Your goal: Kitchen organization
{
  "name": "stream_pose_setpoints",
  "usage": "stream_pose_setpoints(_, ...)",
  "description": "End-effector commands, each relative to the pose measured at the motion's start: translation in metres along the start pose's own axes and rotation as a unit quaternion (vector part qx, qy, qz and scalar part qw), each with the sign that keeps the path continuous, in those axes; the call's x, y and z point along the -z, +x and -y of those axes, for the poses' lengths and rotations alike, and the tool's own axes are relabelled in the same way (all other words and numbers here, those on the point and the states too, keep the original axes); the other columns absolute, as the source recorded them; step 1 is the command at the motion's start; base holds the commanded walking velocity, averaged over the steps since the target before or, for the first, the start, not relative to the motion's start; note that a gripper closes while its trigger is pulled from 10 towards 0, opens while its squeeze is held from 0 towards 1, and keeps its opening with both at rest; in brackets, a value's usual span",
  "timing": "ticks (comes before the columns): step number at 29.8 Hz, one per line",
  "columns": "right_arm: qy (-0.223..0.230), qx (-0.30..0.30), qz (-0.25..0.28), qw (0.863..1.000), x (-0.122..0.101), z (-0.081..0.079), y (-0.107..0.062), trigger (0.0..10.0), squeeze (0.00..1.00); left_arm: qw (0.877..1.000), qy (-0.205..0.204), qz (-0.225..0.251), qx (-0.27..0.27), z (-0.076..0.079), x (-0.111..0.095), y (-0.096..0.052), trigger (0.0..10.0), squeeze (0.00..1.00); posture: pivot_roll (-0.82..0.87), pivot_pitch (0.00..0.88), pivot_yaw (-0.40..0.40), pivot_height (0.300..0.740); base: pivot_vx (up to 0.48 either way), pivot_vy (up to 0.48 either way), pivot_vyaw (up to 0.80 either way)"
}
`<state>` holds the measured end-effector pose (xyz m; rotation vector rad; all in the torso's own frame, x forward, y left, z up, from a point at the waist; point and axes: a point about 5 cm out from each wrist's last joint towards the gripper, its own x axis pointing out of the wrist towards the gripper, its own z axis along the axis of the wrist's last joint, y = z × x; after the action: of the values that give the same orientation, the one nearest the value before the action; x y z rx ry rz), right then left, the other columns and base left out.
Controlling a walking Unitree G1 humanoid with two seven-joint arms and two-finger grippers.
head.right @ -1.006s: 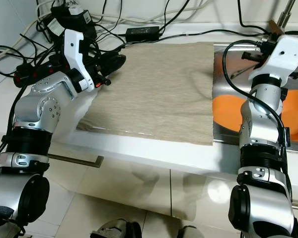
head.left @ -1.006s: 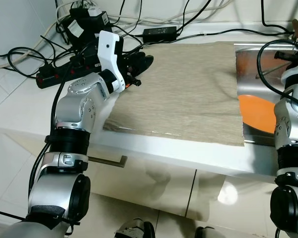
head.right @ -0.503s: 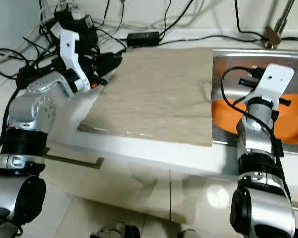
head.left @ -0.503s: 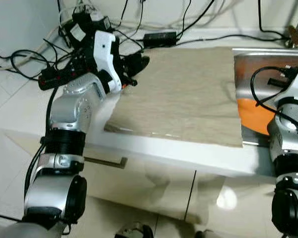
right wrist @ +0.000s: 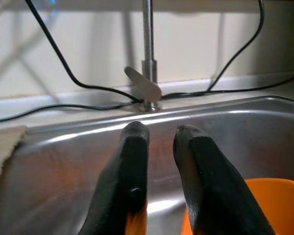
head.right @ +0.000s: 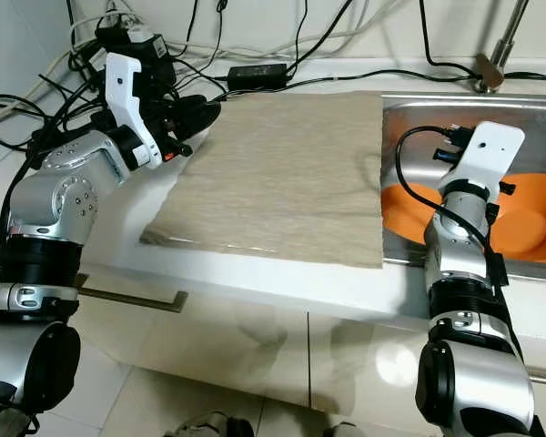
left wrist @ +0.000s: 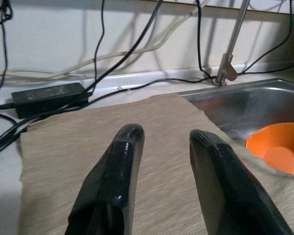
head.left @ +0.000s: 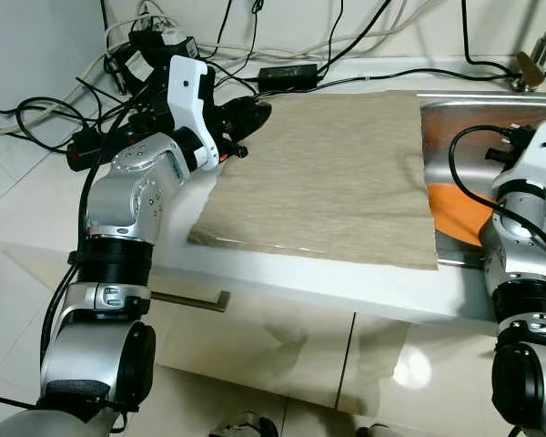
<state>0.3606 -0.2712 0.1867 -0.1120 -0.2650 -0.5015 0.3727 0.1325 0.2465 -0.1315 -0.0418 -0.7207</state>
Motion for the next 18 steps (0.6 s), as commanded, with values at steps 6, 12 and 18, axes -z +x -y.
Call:
stream_pose_setpoints(6,0.022,-0.004,0.025,0.999,-0.028,-0.015,0.010,10.0,0.00,1.000,0.008,0.000,-0.008,-0.002,-0.002,-0.004,10.0,0.00,0.02,0.020,0.140,0.732,0.000,0.000,0.00)
stream_pose_setpoints(12,0.083,-0.027,0.082,0.993,-0.071,-0.029,0.016,10.0,0.00,1.000,0.008,0.004,-0.020,-0.003,0.000,-0.002,10.0,0.00,0.01,0.000,0.123,0.732,0.000,0.000,0.00)
stream_pose_setpoints(18,0.122,-0.068,0.100,0.985,-0.094,-0.044,0.014,10.0,0.00,0.999,0.014,0.005,-0.036,-0.003,0.004,0.002,10.0,0.00,0.00,0.000,0.105,0.732,0.000,0.000,0.00)
